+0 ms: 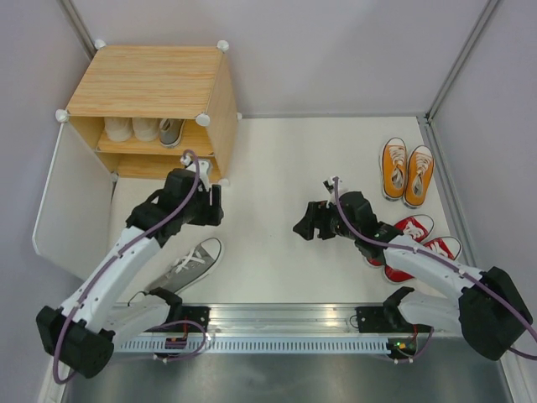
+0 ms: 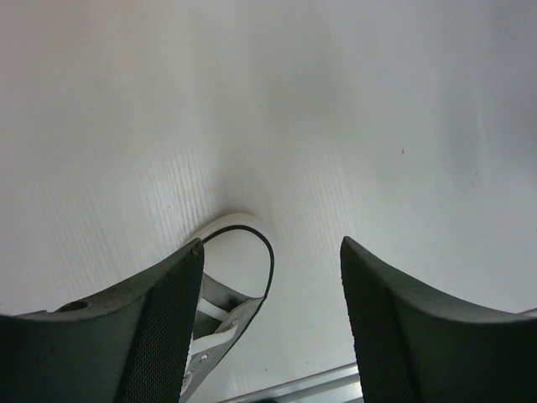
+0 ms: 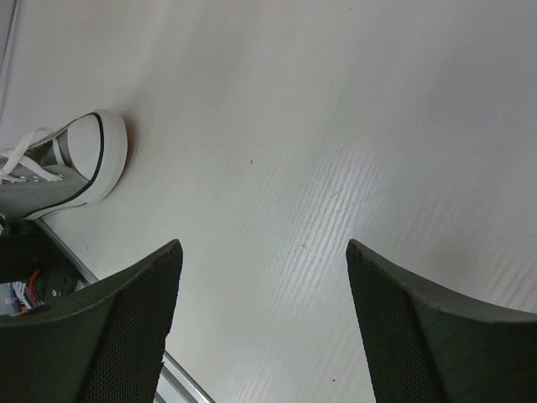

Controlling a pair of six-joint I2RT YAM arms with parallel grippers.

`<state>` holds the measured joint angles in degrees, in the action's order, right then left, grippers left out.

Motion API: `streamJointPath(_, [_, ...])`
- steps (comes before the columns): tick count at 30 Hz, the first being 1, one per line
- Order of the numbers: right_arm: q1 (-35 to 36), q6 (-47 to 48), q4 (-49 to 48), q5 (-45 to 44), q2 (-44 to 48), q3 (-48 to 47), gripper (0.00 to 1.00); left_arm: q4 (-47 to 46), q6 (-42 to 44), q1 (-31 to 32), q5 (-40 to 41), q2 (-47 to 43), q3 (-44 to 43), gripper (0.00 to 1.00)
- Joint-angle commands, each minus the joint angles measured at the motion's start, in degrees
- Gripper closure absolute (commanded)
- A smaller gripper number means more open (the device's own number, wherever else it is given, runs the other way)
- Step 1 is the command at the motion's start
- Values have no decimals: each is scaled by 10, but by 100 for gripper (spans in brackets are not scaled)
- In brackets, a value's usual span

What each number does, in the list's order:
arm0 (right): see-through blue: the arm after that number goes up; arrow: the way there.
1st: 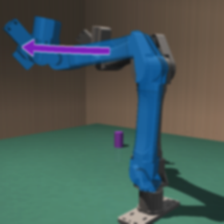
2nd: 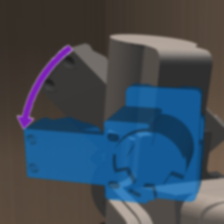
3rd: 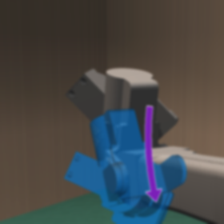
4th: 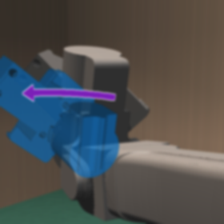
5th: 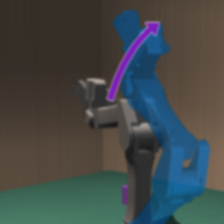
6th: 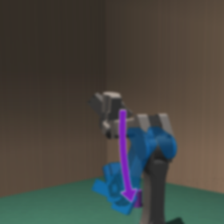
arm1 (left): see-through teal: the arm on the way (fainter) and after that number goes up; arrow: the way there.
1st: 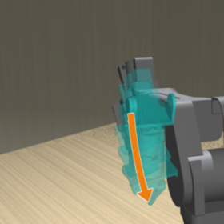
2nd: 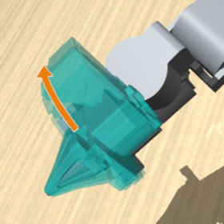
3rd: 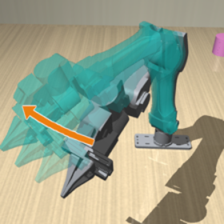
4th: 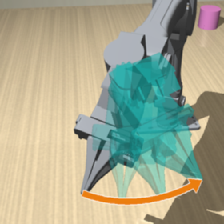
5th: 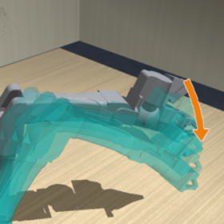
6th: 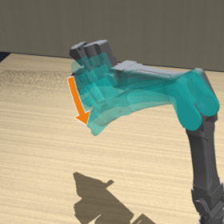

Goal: Place and organize the shoes in the shoe cabinet
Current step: Move the shoe to the center of the board.

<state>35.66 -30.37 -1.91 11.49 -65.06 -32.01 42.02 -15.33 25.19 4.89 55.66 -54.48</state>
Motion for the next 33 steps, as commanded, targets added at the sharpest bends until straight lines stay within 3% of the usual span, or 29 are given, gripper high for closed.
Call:
streamJointPath(1, [-1,9,2,-27,23,-22,17,25,35,3,-62,53,-19,30])
streamJointPath(5, [-2,8,9,-38,46,-17,16,100,15,7,-9,173,-64,29])
streamJointPath(10, [-2,7,12,-52,69,-13,15,97,3,15,-61,203,-36,28])
streamJointPath(15, [-2,4,14,-57,78,-11,15,138,-28,38,-51,246,-53,25])
streamJointPath(17, [-2,5,16,-59,83,-11,15,146,-49,55,-9,266,-62,16])
streamJointPath(21, [-2,8,18,-69,99,-9,15,158,-134,55,69,253,-65,13])
streamJointPath(26, [-2,6,18,-70,108,-7,14,196,-173,53,131,244,-50,11])
streamJointPath(33, [-2,5,18,-73,116,-5,14,202,-198,41,140,262,-37,9])
